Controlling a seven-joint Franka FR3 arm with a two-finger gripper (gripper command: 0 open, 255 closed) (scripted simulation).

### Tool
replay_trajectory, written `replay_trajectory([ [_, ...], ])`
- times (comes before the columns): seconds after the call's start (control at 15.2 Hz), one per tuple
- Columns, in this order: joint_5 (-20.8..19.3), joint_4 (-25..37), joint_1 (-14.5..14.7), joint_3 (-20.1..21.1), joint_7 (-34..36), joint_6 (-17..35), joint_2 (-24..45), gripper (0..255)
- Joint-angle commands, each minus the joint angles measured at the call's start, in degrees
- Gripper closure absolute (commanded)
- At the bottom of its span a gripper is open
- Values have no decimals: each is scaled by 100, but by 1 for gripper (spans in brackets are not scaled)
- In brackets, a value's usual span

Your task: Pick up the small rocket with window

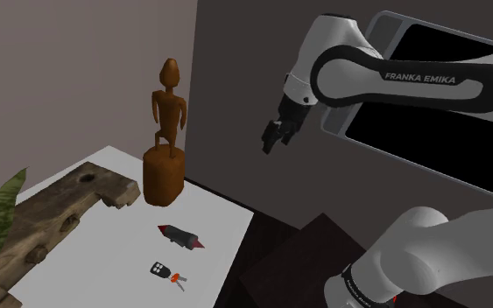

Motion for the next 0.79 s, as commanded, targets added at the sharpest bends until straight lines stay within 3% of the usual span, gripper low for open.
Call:
replay_trajectory([
  [0.0, 34, -34, 49, 134, 77, 336, 345, 0],
  [0.73, -185, 288, 212, 701, 486, 1836, 2469, 0],
])
